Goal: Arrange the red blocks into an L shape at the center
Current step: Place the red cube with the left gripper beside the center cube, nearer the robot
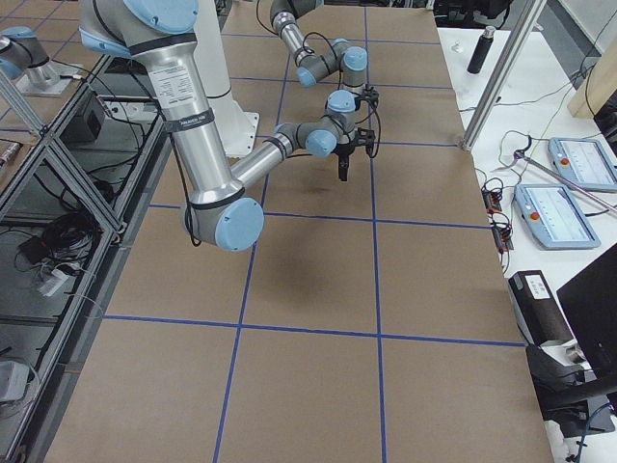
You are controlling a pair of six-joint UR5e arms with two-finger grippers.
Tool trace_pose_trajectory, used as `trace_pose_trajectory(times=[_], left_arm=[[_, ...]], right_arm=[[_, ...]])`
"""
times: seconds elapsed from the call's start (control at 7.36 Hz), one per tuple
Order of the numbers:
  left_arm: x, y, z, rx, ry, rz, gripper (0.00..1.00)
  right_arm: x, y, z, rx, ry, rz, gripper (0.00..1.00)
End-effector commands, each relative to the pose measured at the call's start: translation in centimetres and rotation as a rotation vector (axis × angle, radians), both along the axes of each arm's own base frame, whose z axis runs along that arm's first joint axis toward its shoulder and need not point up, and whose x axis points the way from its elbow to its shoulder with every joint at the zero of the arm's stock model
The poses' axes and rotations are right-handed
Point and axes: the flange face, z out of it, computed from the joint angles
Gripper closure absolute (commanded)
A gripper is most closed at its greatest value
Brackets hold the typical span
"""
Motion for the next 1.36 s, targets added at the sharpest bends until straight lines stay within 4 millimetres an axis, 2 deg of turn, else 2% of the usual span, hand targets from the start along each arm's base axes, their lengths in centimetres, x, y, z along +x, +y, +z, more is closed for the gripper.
trace_pose_trajectory(times=[0.0,0.54,1.22], left_arm=[[0.15,0.16,0.00,-0.001,-0.003,0.002,1.00],[0.75,0.97,0.11,-0.005,-0.006,0.015,1.00],[0.67,1.02,0.06,-0.018,-0.019,0.011,1.00]], right_arm=[[-0.14,0.01,0.20,-0.002,0.003,-0.001,0.00],[-0.16,-0.01,0.27,-0.003,0.005,-0.001,0.00],[-0.23,-0.07,0.32,-0.004,0.006,-0.001,0.00]])
